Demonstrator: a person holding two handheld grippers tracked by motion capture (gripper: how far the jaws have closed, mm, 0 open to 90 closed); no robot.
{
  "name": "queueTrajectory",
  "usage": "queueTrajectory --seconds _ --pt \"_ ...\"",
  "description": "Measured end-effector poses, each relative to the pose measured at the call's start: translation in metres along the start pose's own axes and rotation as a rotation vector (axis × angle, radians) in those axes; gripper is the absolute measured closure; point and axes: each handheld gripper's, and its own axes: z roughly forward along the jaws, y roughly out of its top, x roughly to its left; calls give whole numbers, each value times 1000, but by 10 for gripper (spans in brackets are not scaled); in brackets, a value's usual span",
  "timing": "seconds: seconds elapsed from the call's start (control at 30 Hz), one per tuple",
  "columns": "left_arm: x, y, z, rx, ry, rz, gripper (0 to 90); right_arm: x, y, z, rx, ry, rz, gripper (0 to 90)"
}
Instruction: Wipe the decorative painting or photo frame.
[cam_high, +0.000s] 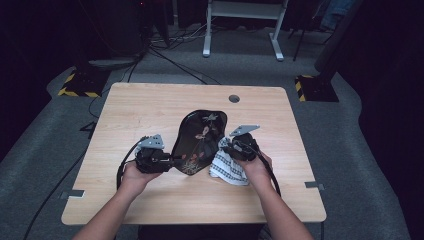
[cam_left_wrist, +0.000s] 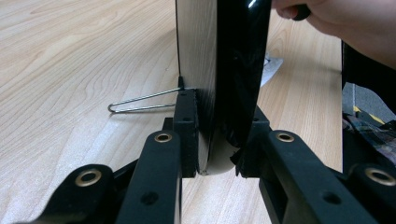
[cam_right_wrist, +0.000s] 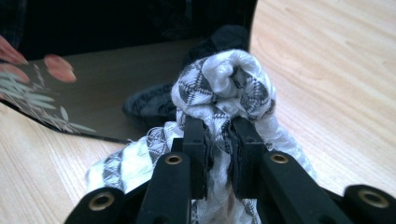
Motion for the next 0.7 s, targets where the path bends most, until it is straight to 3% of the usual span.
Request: queueTrajectory --seconds 0.23,0.5,0.7 --pt "0 0 0 -3 0 -1 750 6 -10 13 47 22 7 791" --pt "1 0 0 -6 5 -6 751 22 -15 28 94 56 -17 787" --pt "1 -1 0 -8 7 -11 753 36 -14 33 101 91 -45 784"
